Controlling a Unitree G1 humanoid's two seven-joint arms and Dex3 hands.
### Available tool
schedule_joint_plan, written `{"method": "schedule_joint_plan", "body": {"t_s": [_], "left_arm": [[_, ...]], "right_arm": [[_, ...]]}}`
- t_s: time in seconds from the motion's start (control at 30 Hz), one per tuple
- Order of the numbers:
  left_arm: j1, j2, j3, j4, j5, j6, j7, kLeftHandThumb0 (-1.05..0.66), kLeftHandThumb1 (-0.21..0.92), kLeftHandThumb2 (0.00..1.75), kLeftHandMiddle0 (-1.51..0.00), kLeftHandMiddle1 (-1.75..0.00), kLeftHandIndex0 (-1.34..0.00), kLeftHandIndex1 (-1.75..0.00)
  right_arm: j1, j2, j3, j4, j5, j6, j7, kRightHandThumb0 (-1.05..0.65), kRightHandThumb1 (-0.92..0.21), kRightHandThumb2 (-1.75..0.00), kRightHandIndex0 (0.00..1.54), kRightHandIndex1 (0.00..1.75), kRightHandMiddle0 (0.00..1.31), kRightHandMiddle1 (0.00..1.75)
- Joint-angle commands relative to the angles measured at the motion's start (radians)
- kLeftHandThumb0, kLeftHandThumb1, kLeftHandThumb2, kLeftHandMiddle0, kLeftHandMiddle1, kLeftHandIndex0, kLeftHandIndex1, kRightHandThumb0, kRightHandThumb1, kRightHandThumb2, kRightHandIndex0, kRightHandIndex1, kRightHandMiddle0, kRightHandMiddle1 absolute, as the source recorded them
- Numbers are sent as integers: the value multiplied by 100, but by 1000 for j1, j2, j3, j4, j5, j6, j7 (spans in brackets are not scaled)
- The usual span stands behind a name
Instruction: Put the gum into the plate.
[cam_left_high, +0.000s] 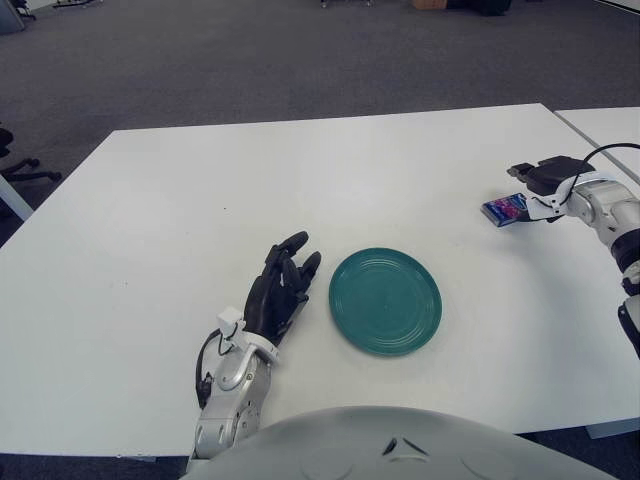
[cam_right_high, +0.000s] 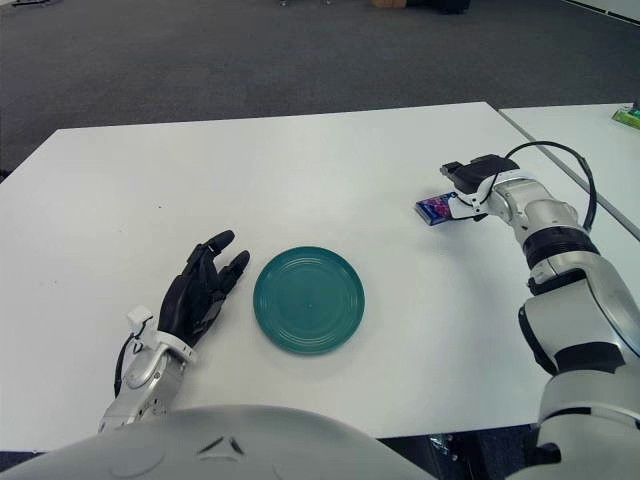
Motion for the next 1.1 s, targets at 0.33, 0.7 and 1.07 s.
{"method": "schedule_joint_plan", "body": {"t_s": [0.33, 0.7, 1.07], "left_arm": [[14, 16, 6, -35, -16, 7, -12, -86, 92, 90, -48, -9, 0, -78], [27, 27, 10, -58, -27, 16, -14, -86, 92, 90, -48, -9, 0, -78], [32, 36, 18, -73, -37, 28, -16, -86, 92, 90, -48, -9, 0, -78]], "right_arm": [[22, 73, 16, 114, 25, 39, -73, -105, -92, -51, 17, 2, 0, 32], [46, 84, 28, 154, 38, 42, -97, -105, -92, -48, 12, 0, 0, 32], [71, 77, 44, 159, 45, 29, -112, -105, -92, -41, 19, 3, 0, 42]]}}
